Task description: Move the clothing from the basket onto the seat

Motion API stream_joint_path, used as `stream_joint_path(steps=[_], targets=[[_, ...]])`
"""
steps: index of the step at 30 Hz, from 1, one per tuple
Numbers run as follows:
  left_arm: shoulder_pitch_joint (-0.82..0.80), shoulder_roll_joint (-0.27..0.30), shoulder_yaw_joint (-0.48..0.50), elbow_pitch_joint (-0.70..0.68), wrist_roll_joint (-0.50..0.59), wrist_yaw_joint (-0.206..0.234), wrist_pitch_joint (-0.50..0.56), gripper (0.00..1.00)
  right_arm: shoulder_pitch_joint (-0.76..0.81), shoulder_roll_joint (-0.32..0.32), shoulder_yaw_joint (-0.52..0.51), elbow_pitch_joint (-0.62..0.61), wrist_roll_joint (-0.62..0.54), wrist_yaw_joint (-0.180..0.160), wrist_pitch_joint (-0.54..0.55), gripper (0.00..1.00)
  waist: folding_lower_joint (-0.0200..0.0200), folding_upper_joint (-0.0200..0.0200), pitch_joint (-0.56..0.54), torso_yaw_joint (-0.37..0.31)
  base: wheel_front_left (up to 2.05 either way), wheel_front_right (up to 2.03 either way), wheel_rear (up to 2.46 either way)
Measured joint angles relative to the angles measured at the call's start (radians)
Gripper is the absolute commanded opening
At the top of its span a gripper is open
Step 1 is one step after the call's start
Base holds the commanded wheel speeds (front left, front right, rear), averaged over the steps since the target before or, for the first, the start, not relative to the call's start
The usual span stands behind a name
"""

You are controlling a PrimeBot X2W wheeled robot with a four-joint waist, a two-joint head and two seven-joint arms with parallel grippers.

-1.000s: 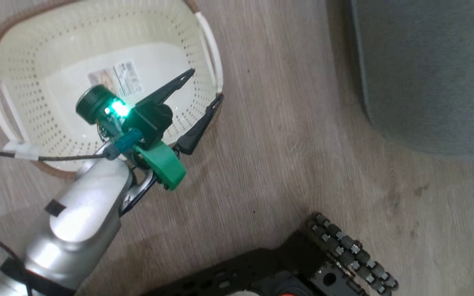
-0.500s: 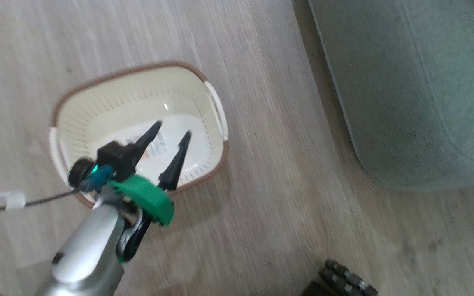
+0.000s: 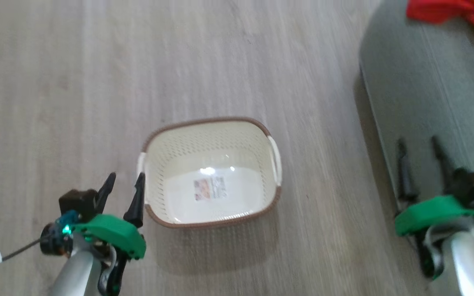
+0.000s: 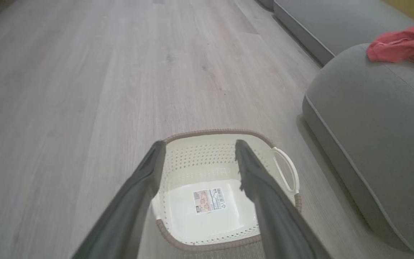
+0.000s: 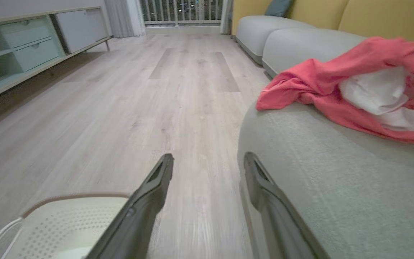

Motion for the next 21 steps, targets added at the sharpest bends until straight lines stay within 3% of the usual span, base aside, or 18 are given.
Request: stream_joint_path(steps=[10,21], targets=[[0.082,-0.053,0.098,0.053,0.072,-0.021,0.0,1.0,0.089,0.04,0.074,0.071,-0.008,0.0,0.0,1.0,0.0,0.0,-0.154,0.09,0.0,0.0,0.0],[0.097,-0.09,0.175,0.026,0.133,-0.039,0.0,1.0,0.089,0.04,0.075,0.053,-0.022,0.0,0.0,1.0,0.0,0.0,-0.192,0.117,0.0,0.0,0.0]])
